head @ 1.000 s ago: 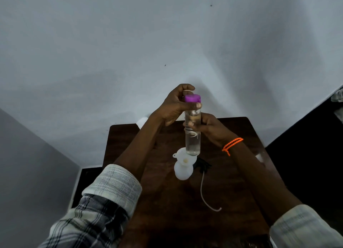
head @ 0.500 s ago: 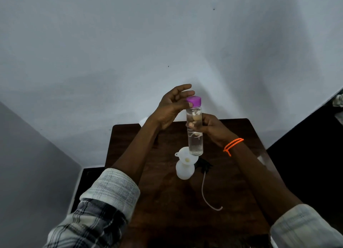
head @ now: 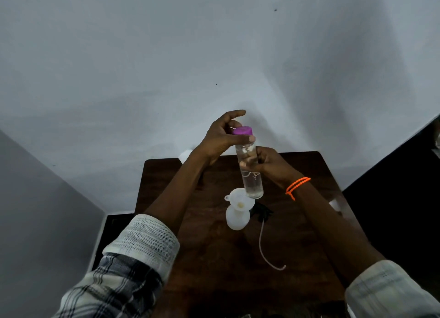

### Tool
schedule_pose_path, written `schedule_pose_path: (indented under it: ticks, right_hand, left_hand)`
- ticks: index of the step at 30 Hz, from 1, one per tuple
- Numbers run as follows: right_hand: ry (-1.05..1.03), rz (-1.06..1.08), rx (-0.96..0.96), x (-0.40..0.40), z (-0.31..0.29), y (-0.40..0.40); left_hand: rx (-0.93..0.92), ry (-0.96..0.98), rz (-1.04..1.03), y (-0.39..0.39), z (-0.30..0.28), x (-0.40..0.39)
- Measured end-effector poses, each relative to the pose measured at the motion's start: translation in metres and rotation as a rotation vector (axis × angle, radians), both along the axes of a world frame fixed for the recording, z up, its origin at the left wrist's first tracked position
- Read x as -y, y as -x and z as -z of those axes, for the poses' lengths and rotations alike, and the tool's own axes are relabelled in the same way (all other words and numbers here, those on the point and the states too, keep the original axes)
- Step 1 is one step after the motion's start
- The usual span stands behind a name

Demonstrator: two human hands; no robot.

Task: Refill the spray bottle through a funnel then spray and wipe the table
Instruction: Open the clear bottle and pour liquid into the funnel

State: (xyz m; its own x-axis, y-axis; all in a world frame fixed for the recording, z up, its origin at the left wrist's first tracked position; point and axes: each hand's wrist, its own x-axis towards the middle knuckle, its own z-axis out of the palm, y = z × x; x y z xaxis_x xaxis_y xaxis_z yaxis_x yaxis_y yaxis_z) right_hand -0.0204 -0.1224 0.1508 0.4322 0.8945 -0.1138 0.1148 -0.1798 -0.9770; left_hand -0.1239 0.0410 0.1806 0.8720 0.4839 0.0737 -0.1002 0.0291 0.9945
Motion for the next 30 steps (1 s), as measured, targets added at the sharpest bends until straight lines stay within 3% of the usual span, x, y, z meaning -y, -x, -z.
schedule_pose_path:
  ticks: [6,12,17,23,30]
  right_hand:
    - [-0.019,0.032,-0.016,-0.001,0.002,-0.004]
    - [0.01,0.031,0.043,0.002,0.005,-0.006]
    - [0.013,0.058,0.038,0.002,0.006,-0.007]
    - [0.031,0.037,0.085,0.002,0.005,-0.009]
    - [0.026,0.067,0.067,0.0,0.006,-0.014]
  left_hand:
    - [0.026,0.037,0.117,-0.001,0.002,-0.001]
    - [-0.021,-0.094,0.016,-0.001,0.002,0.002]
    - [0.037,0.067,0.187,0.0,0.004,-0.001]
    - [-0.025,-0.063,0.029,-0.001,0.002,0.001]
    - [0.002,-0.055,0.116,-0.004,0.004,-0.001]
